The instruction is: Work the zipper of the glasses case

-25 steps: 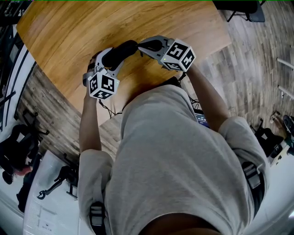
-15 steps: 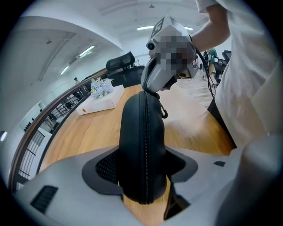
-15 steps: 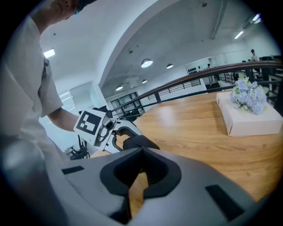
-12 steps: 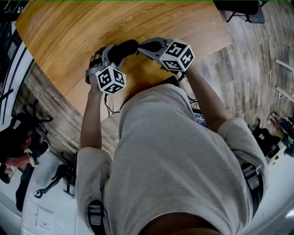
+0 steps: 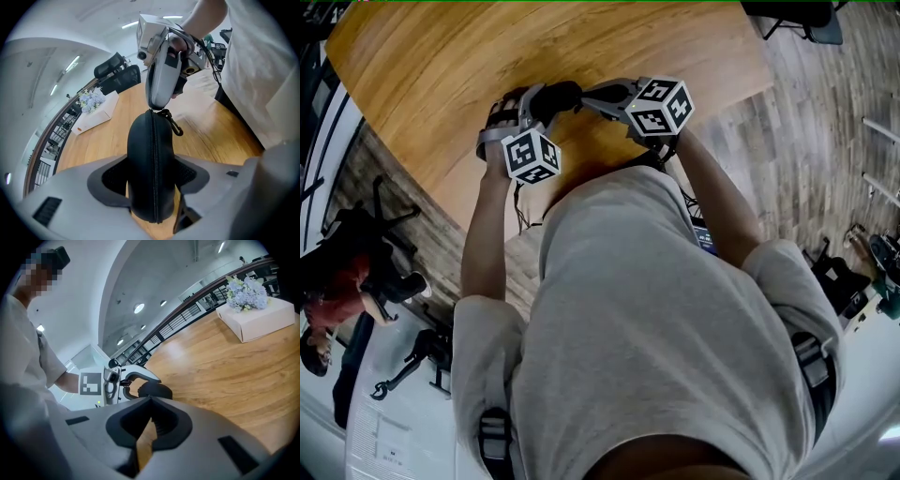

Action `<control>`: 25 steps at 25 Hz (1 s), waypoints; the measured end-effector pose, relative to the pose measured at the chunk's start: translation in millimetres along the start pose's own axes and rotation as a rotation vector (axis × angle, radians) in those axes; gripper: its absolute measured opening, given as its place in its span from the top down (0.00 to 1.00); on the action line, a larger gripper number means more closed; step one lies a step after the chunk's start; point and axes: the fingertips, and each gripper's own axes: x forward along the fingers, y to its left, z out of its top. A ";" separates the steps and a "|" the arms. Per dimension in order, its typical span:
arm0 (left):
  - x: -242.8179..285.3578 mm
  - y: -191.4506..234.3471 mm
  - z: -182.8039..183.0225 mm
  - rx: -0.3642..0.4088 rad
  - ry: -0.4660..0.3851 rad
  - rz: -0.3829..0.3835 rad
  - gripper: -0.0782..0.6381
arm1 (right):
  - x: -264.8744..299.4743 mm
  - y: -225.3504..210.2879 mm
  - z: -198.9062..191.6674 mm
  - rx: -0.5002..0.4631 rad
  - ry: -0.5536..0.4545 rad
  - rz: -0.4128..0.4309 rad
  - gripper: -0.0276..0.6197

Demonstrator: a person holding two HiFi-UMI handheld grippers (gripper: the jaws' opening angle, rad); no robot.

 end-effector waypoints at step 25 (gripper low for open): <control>11.8 -15.2 -11.5 -0.019 0.082 -0.101 0.51 | 14.0 -21.9 -22.6 0.005 0.101 -0.073 0.92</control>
